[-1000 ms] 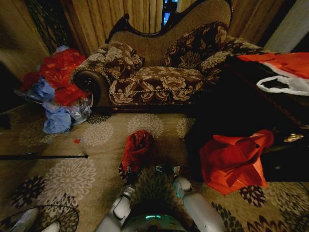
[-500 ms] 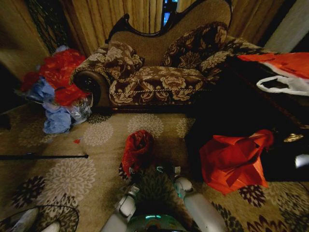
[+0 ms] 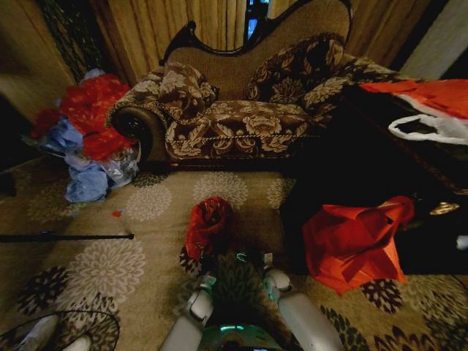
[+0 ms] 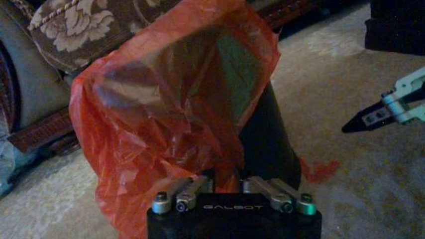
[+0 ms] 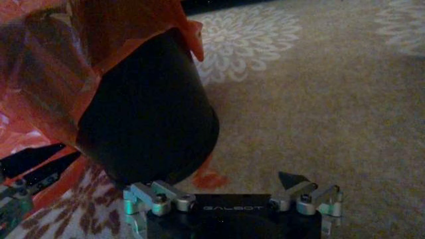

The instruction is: Place a garbage bag over the trash bin.

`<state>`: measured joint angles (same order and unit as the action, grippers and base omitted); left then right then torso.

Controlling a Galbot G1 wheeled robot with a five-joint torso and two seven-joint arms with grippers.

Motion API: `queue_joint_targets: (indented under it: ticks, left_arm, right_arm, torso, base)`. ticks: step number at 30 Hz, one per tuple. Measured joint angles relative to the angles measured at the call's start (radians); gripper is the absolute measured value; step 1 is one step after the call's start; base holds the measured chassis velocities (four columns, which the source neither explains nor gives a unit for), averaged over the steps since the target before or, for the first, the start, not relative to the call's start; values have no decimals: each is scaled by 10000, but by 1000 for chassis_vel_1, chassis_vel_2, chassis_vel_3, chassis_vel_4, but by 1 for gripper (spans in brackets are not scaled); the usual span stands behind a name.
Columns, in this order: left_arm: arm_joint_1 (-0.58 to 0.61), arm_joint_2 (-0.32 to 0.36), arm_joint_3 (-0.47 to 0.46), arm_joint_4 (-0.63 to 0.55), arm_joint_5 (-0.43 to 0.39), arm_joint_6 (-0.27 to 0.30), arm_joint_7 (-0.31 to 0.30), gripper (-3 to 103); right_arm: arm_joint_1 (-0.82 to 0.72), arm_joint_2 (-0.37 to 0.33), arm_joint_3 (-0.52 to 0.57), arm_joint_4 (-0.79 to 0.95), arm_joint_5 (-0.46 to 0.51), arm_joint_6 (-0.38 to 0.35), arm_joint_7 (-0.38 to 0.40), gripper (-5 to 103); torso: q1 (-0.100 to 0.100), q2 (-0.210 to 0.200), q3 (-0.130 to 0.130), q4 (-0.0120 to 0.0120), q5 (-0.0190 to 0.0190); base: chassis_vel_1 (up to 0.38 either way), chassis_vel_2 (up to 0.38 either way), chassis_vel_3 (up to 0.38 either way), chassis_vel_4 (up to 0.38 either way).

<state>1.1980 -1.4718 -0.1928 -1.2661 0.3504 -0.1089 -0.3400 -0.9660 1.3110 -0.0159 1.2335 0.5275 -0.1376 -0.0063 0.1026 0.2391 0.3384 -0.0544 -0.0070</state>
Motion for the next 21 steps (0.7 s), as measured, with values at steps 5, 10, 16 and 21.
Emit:
queue_joint_targets:
  ticks: [5, 10, 16, 21]
  left_arm:
    - [-58, -19, -37, 102, 3, -19, -15, 8]
    - [311, 160, 74, -466, 262, 66, -168, -1]
    - [653, 390, -135, -605, 1861, -389, -255, 20]
    - [515, 310, -506, -36, 3103, -1025, -621, 36]
  right_arm:
    - [-12, -44, 20, 8, -5, 2, 0, 100]
    - [15, -24, 13, 3, -51, 6, 0, 100]
    - [56, 47, 10, -39, -59, 6, 0, 100]
    - [35, 58, 25, -41, -69, 6, -2, 100]
  torso:
    - [0, 0, 0, -1, -1]
    - [0, 0, 0, -1, -1]
    - [0, 0, 0, 0, -1]
    - [0, 0, 0, -1, -3]
  base:
    - [0, 0, 0, 0]
    - [0, 0, 0, 0]
    - [0, 0, 0, 0]
    - [0, 0, 0, 0]
